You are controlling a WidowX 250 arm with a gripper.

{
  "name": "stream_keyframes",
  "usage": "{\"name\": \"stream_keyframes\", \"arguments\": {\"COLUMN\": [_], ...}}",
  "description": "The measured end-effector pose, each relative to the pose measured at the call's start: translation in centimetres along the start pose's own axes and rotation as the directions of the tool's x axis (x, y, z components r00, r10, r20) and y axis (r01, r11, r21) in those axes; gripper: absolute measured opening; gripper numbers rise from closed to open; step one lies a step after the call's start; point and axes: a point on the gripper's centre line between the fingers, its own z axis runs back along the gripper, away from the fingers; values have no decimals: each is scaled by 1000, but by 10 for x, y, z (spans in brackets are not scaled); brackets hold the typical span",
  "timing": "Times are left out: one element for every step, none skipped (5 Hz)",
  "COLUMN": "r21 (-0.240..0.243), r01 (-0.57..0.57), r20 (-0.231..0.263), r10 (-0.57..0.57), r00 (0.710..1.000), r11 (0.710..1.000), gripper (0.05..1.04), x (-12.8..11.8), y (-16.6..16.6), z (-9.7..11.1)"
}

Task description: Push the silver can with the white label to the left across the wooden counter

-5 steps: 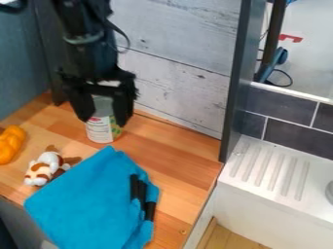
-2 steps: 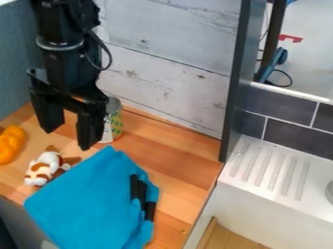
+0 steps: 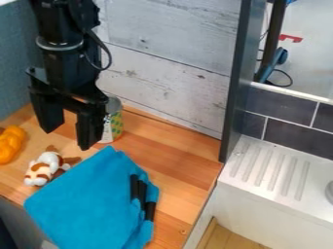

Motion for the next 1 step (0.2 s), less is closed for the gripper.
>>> {"name": "stream_keyframes", "arguments": {"r21": [0], "r01": [0], "r20": [0], "r10": [0], "r00": [1000], "r11": [1000], "gripper": [1000], "x": [0], "y": [0], "z": [0]}}
